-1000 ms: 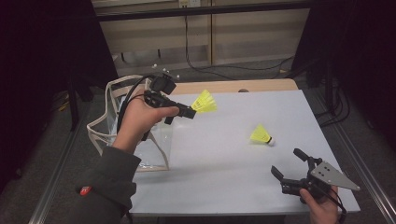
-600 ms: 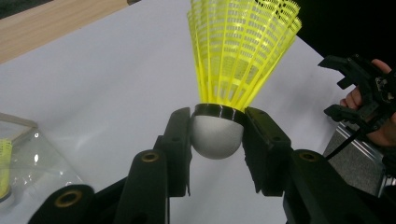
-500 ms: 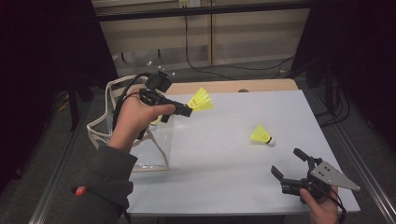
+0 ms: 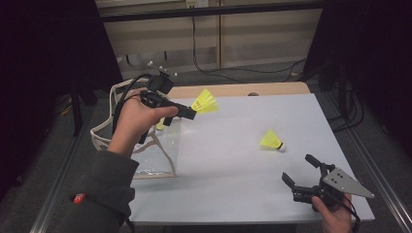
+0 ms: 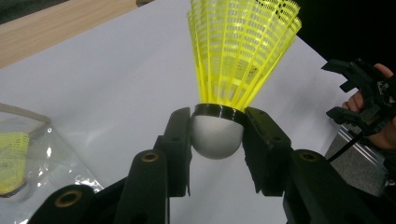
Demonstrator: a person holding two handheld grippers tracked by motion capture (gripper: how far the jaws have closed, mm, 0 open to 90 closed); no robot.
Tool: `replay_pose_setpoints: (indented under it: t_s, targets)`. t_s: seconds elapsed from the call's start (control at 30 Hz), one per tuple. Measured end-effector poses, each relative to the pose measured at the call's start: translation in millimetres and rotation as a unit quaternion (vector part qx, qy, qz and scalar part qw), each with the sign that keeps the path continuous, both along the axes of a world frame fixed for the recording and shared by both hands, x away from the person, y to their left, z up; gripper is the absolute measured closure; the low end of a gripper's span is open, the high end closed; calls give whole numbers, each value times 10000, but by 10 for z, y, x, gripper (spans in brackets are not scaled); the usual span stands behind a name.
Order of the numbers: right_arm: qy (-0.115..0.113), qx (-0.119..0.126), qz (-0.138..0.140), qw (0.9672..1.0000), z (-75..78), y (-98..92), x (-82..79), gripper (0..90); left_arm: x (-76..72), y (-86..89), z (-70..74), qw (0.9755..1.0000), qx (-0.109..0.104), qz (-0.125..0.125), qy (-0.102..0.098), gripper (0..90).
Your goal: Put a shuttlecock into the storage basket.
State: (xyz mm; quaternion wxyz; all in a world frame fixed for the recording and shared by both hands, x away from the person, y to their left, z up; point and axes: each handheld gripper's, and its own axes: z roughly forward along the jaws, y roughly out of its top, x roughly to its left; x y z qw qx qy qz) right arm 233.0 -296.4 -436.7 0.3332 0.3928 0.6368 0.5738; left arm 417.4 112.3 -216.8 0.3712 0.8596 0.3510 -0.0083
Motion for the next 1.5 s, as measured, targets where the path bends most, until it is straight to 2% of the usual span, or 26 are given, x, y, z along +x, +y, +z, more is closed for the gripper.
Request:
replay_pose_setpoints:
  t_s: [0.13, 0.37, 0.7, 1.5]
  targets:
    - [-2, 7, -1, 10000, 1, -2, 1, 18, 18, 32, 12, 10000, 70, -22, -19, 631]
    - [9, 9, -2, 10000, -1, -2, 1, 18, 14, 57, 44, 9999, 14, 95, -52, 632]
    - [3, 12, 1, 10000, 1, 3, 0, 18, 14, 118, 106, 9998, 92, 126, -105, 632]
    - [3, 6, -9, 10000, 4, 5, -1, 18, -3, 266, 221, 9992, 46, 346, -170, 632]
